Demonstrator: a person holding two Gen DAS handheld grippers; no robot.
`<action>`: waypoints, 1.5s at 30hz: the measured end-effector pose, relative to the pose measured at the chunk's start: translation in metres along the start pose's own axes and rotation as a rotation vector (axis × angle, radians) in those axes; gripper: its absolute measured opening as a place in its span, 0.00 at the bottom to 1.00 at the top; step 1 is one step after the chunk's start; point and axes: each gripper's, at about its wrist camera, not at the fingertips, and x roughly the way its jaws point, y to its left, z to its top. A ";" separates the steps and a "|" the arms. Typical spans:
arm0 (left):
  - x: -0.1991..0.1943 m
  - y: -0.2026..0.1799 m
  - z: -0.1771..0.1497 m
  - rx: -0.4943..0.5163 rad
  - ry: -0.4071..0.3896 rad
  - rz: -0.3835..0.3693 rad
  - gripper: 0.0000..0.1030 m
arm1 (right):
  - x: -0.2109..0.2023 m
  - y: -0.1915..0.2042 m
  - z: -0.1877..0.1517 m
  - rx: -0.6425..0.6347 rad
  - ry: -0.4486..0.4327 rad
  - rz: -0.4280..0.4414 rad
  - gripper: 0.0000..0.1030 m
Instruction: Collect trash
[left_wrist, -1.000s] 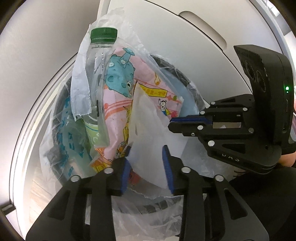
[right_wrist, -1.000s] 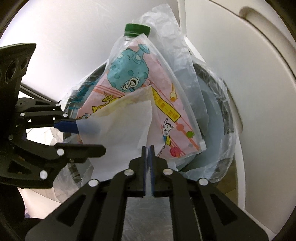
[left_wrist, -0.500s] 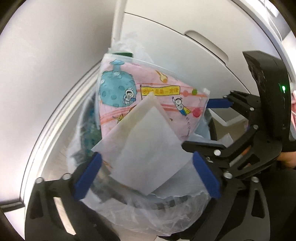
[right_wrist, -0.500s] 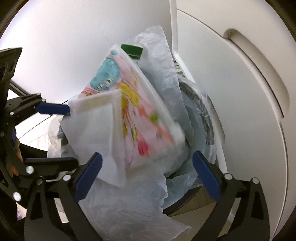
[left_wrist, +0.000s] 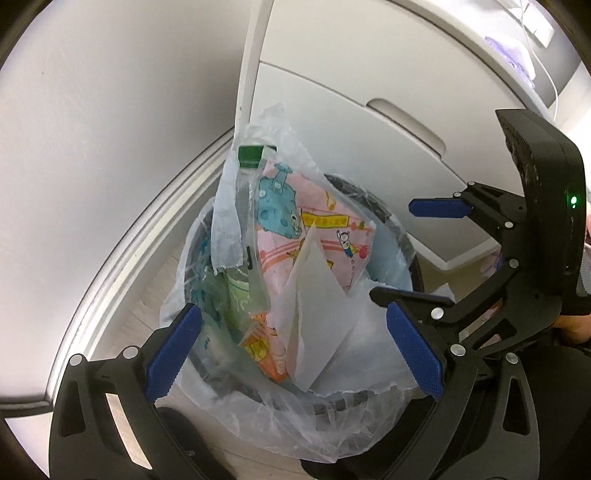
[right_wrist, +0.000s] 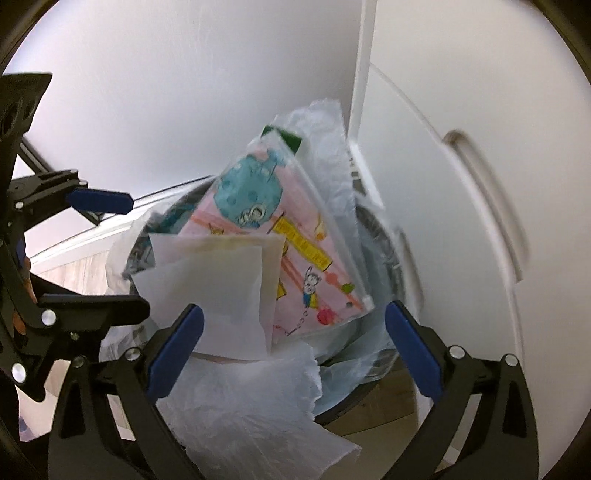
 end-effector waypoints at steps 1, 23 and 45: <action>-0.003 -0.002 -0.002 -0.002 -0.006 0.001 0.94 | -0.005 -0.001 0.002 0.002 -0.008 -0.005 0.93; -0.067 -0.009 0.003 -0.101 -0.171 0.029 0.94 | -0.076 -0.001 0.009 0.057 -0.101 -0.150 0.93; -0.068 0.004 0.008 -0.236 -0.220 0.093 0.94 | -0.059 0.003 0.009 0.066 -0.098 -0.190 0.93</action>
